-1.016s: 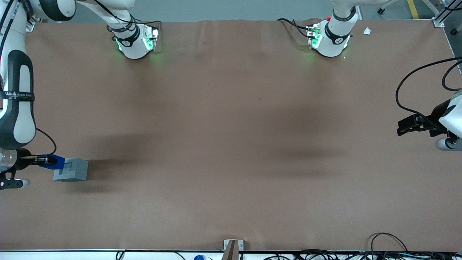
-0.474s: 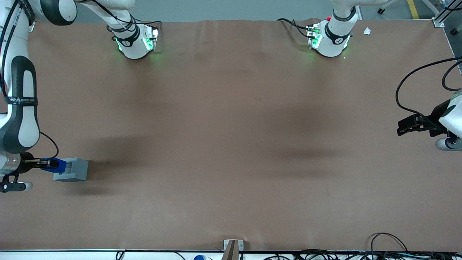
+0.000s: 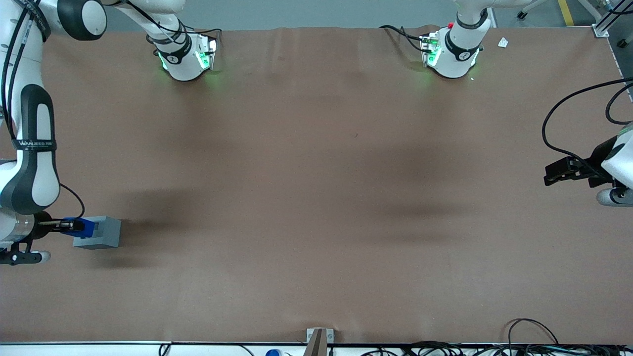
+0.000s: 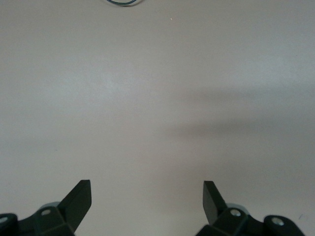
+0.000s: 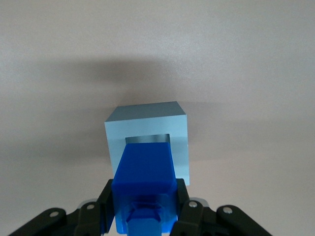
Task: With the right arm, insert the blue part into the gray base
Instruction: 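Lower the blue block into the gray base's opening and press down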
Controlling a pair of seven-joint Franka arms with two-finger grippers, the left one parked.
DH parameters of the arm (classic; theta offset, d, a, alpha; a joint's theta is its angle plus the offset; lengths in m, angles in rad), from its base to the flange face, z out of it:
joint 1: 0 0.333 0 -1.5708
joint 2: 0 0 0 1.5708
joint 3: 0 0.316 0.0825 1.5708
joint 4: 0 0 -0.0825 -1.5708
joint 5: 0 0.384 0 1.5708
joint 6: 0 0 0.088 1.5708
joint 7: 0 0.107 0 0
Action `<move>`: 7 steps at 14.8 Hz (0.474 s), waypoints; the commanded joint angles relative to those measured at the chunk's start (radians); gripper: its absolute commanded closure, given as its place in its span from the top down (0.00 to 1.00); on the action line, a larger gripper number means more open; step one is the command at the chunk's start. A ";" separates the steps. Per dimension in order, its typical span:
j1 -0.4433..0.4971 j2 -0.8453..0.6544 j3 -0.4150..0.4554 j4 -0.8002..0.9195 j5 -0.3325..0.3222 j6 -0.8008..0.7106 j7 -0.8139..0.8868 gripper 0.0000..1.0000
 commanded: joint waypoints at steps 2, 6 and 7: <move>-0.019 0.027 0.015 0.026 -0.008 0.008 -0.014 0.02; -0.019 0.027 0.015 0.024 -0.004 0.006 -0.012 0.02; -0.019 0.028 0.017 0.023 -0.004 0.006 -0.012 0.02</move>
